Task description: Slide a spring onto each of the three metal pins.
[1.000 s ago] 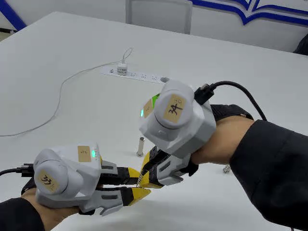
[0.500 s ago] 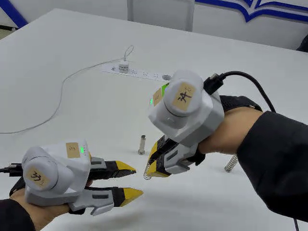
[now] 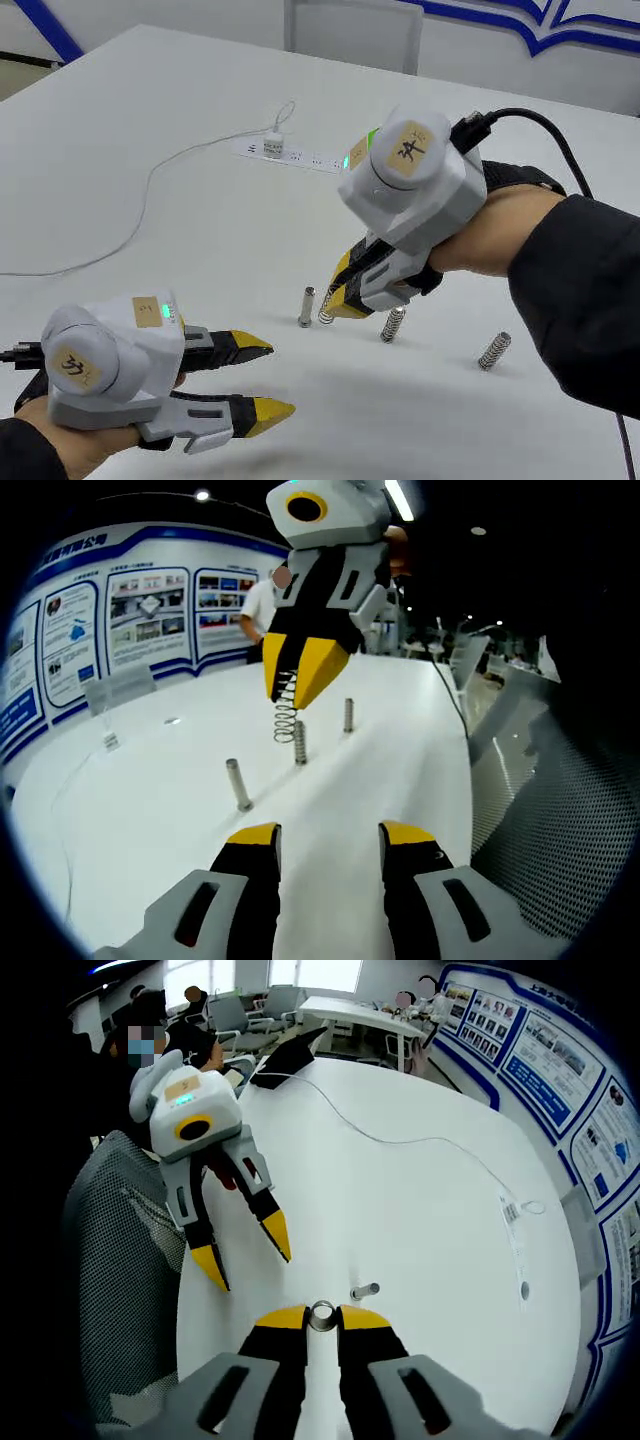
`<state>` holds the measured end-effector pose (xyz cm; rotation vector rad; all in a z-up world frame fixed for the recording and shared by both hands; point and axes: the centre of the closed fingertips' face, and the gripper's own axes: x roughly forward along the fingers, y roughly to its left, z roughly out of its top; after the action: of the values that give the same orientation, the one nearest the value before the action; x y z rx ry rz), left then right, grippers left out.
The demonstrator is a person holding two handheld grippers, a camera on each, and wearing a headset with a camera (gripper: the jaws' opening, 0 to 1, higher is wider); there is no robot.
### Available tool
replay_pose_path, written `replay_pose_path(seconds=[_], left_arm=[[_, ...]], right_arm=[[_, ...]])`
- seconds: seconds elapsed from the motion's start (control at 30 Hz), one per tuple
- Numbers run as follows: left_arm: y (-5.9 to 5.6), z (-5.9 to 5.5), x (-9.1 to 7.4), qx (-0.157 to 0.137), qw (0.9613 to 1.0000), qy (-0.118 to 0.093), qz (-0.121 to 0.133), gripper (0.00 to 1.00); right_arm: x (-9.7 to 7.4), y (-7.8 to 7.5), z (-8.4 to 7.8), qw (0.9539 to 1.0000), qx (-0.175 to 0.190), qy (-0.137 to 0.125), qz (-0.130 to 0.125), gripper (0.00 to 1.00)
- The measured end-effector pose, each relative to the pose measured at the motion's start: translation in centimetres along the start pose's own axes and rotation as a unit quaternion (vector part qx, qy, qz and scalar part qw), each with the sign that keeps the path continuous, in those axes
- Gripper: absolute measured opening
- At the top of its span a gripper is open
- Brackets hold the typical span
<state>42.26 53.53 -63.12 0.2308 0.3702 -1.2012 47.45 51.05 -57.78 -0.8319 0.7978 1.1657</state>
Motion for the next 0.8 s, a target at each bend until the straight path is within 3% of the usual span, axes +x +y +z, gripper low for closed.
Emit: replay_pose_path(seconds=[0.37,0.8], left_arm=[[0.2,0.3,-0.7,-0.004,0.9999,-0.002,0.012,0.43],[0.5,-0.1,-1.2,-0.01,0.9998,-0.001,0.018,0.43]], right_arm=[[1.2,-3.3,0.5,0.9998,0.0,0.006,-0.018,0.12],[3.0,-4.3,0.1,0.9997,0.017,0.014,-0.008,0.12]])
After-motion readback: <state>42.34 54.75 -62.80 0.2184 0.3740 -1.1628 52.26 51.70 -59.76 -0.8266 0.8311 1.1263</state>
